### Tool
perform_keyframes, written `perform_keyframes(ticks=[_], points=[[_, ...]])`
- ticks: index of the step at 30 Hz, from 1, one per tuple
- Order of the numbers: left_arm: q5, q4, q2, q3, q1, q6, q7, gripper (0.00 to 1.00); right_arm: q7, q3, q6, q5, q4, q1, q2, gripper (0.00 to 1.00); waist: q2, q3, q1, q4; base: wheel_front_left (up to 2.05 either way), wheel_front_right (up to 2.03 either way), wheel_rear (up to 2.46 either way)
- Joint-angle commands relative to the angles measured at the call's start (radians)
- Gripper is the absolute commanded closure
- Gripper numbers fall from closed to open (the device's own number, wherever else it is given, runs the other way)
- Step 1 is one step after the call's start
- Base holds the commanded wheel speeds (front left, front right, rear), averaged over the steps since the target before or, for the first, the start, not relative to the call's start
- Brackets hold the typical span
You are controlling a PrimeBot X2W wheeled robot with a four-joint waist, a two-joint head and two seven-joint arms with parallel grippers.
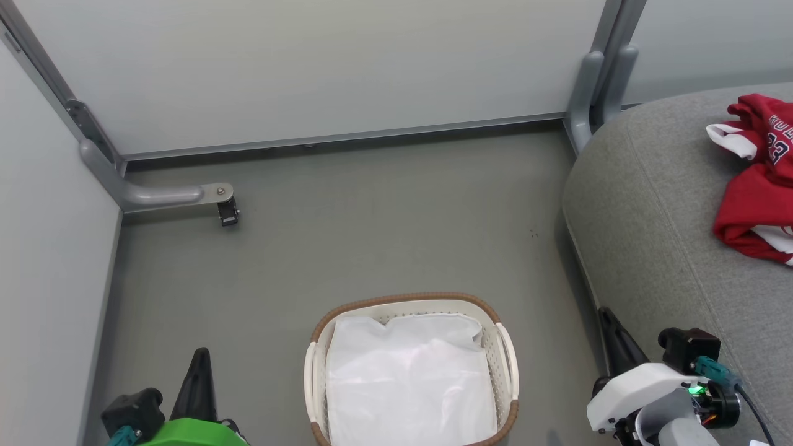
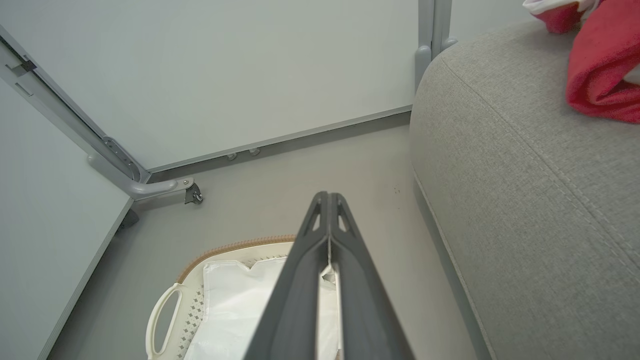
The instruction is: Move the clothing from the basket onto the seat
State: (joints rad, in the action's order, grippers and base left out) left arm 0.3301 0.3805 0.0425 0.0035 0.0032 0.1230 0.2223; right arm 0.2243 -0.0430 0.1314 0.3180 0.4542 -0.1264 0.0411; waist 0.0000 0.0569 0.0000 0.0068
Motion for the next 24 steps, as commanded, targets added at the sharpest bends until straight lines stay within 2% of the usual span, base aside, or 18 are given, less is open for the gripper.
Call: perform_keyframes(ticks=[1,24], points=[[0.051,-0.023,0.002,0.009,-0.018,0.001,-0.009,1.00,-0.012,0.008,0.000,0.050,-0.026,-0.010,0.003,1.00,0.0000,-0.001,0.0000,0.000,0.00,0.00,0.00],[0.412,-0.059,0.005,0.039,-0.048,0.003,-0.104,1.00,-0.106,0.051,0.000,0.415,-0.083,0.000,0.005,1.00,0.0000,-0.011,0.0000,-0.001,0.00,0.00,0.00]])
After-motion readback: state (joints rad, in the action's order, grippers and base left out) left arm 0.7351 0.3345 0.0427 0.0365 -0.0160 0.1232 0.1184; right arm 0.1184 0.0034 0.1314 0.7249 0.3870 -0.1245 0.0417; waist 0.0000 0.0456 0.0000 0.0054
